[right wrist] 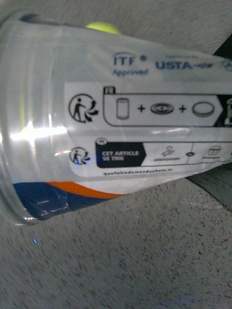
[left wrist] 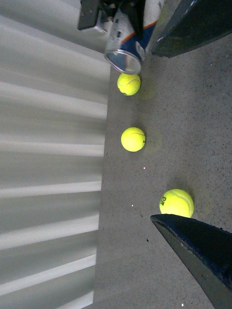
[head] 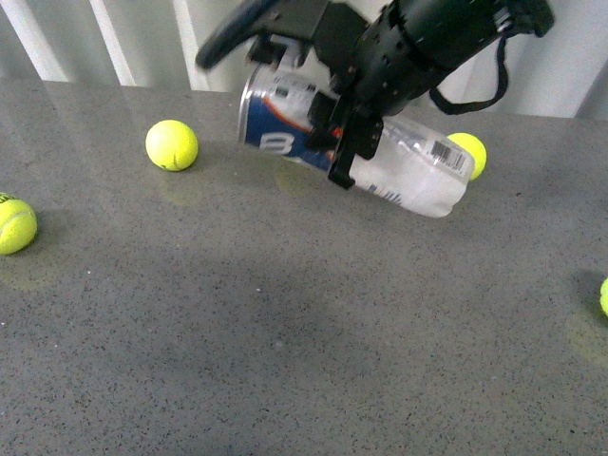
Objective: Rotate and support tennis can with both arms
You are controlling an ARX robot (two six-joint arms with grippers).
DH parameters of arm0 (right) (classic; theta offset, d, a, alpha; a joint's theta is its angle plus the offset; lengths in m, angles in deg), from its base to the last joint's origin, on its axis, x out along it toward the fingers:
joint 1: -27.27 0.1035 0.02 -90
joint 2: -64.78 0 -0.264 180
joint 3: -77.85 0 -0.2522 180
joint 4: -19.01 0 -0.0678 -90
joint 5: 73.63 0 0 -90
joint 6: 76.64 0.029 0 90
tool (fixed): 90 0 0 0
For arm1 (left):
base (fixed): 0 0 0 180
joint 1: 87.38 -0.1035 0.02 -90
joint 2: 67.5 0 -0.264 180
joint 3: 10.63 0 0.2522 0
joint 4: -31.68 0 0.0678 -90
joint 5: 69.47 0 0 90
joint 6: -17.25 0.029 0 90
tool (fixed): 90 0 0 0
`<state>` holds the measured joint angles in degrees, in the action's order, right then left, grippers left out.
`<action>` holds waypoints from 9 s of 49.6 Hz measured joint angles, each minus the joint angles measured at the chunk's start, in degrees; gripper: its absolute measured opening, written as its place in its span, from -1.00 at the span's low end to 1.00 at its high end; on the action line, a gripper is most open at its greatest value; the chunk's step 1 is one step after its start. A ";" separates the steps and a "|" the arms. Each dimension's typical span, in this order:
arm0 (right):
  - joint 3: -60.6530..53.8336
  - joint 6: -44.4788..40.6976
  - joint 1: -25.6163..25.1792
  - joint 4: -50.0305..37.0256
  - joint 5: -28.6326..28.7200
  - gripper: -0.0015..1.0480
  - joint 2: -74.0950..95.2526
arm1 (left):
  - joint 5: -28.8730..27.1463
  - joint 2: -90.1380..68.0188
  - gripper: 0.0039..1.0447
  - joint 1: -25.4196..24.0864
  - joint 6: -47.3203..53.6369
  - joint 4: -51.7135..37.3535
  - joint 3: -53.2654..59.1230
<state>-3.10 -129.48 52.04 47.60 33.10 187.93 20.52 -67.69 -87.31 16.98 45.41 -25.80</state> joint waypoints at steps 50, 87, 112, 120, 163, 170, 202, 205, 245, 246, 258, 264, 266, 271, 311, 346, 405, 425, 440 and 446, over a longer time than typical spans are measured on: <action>6.03 -3.15 3.76 -2.80 0.92 0.28 15.13 | 0.00 0.00 0.87 0.00 0.00 0.00 0.00; -9.60 22.99 3.23 -19.12 11.96 0.86 -2.45 | 0.00 0.00 0.87 0.00 0.00 0.00 0.00; -49.86 63.21 -5.29 -42.34 -18.84 0.82 -44.04 | 0.11 0.07 0.87 0.00 0.02 0.00 0.00; -60.13 55.78 -6.27 -65.09 -33.38 0.36 -44.96 | -0.37 0.07 0.87 0.00 0.00 0.00 0.00; -84.50 52.87 -24.37 -57.13 -17.20 -0.93 -78.66 | -0.02 0.04 0.87 -0.02 0.00 0.00 0.00; -84.74 52.85 -24.63 -52.37 -16.81 -0.93 -84.48 | 0.00 0.07 0.87 -0.02 0.00 0.00 0.00; -85.05 52.85 -24.63 -30.60 -16.79 -0.93 -107.54 | 0.00 0.07 0.87 -0.02 0.00 0.00 0.00; -85.05 52.85 -24.63 -29.33 -16.81 -0.93 -108.83 | 0.00 0.07 0.87 -0.02 0.00 0.00 0.00; -85.00 52.81 -24.65 -14.91 -16.68 -0.40 -122.86 | 0.00 0.11 0.87 -0.02 0.00 0.00 0.00; -85.00 52.81 -24.65 -14.91 -16.68 -0.33 -122.86 | 0.00 0.11 0.87 -0.02 0.00 0.00 0.00; -85.00 52.81 -24.65 -14.86 -16.68 0.65 -122.86 | 0.00 0.11 0.87 0.00 0.00 0.00 0.00; -85.00 52.87 -24.65 -14.86 -16.68 0.89 -122.86 | 0.00 0.11 0.87 -0.02 0.00 0.00 0.00; -85.00 52.85 -24.65 -14.86 -16.68 0.85 -122.86 | 0.00 0.11 0.87 0.00 0.00 0.00 0.00; -85.00 52.85 -24.65 -14.86 -16.68 0.86 -122.86 | 0.00 0.11 0.87 0.00 0.00 0.00 0.00; -85.00 52.85 -24.65 -14.86 -16.63 0.86 -122.92 | 25.38 -106.55 0.87 -13.09 -10.84 -20.65 -48.70; -85.00 52.85 -24.65 -14.86 -16.63 0.86 -122.95 | 31.87 -123.23 0.87 -0.48 -12.72 -21.53 -58.01; -85.00 52.85 -24.65 -14.86 -16.66 0.86 -122.92 | 39.04 -126.07 0.00 10.51 -27.47 -25.92 -58.34; -85.00 52.85 -24.65 -14.86 -16.66 0.86 -122.92 | 39.39 -108.89 -0.94 13.99 -27.50 -9.68 -56.04; -85.00 52.85 -24.65 -14.86 -16.63 0.86 -122.92 | 25.31 -98.64 -0.94 17.68 -1.64 32.28 -80.59; -85.00 52.85 -24.65 -14.86 -16.66 0.86 -122.92 | 11.45 -104.72 -0.94 23.23 16.87 55.17 -100.15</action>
<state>-88.10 -76.63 27.39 32.73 16.44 65.01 31.98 -172.41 -64.07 33.86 100.58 -125.95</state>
